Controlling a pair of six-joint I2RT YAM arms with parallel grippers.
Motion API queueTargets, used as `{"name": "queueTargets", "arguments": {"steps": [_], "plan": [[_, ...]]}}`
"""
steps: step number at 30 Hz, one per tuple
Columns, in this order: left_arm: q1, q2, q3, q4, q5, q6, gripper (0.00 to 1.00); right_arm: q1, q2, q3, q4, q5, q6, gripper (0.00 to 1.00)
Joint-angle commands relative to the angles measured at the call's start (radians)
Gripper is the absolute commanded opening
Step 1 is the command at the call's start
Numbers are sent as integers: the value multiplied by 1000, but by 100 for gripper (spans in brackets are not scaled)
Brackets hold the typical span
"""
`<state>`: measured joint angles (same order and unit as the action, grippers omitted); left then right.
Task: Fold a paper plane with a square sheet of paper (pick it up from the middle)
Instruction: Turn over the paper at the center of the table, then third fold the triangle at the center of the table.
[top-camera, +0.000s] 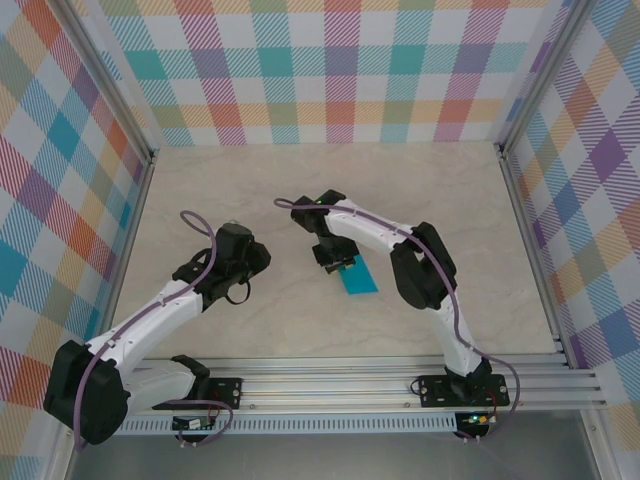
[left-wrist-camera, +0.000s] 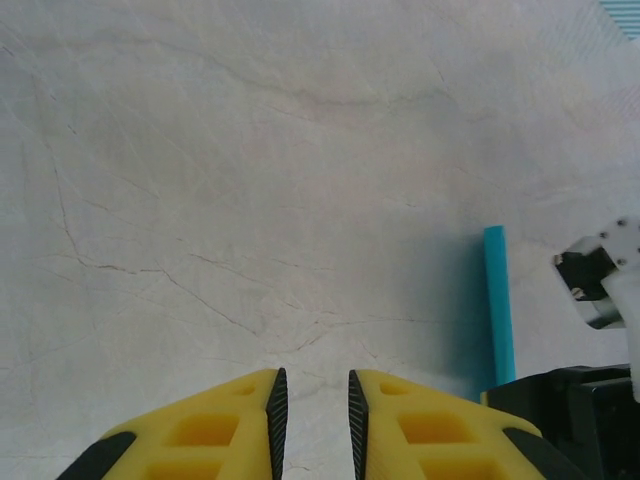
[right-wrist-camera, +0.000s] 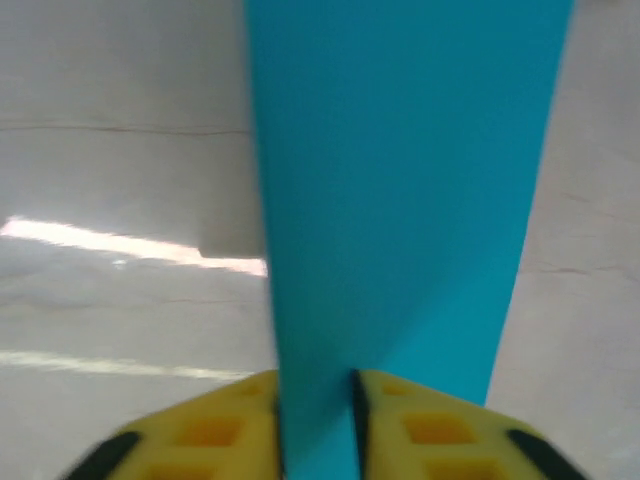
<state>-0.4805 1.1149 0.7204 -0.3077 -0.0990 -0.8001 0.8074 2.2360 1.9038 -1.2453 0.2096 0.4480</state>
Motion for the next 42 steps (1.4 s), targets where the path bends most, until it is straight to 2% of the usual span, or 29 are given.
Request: {"name": "queueTargets", "arguments": {"steps": [1,3,5,7,11,14,17,21,27,32,37,42], "plan": [[16,-18,-9,-21,-2,-7,25,-8,-35,35,10,-144,21,43],[19,-9,-6,-18,13,-4,26,-24,-94,-24,89,-217,17,46],[20,6,-3,-3,42,5,26,-59,-189,-155,217,-312,28,50],[20,30,1,20,95,20,27,-99,-286,-303,348,-409,36,49],[14,151,42,146,285,49,27,-188,-429,-591,589,-551,64,29],[-12,267,105,183,381,58,25,-232,-465,-738,723,-640,94,20],[-36,376,181,193,442,66,25,-238,-472,-825,807,-646,130,17],[-63,497,283,154,466,74,24,-238,-444,-898,917,-651,228,13],[-90,621,383,124,487,73,23,-223,-410,-984,1063,-601,403,15],[-98,697,448,99,489,76,22,-194,-393,-999,1131,-592,466,16],[-108,770,514,65,496,95,21,-199,-500,-985,1081,-557,414,21],[-135,816,556,46,507,100,20,-277,-596,-998,954,-503,348,24]]}}
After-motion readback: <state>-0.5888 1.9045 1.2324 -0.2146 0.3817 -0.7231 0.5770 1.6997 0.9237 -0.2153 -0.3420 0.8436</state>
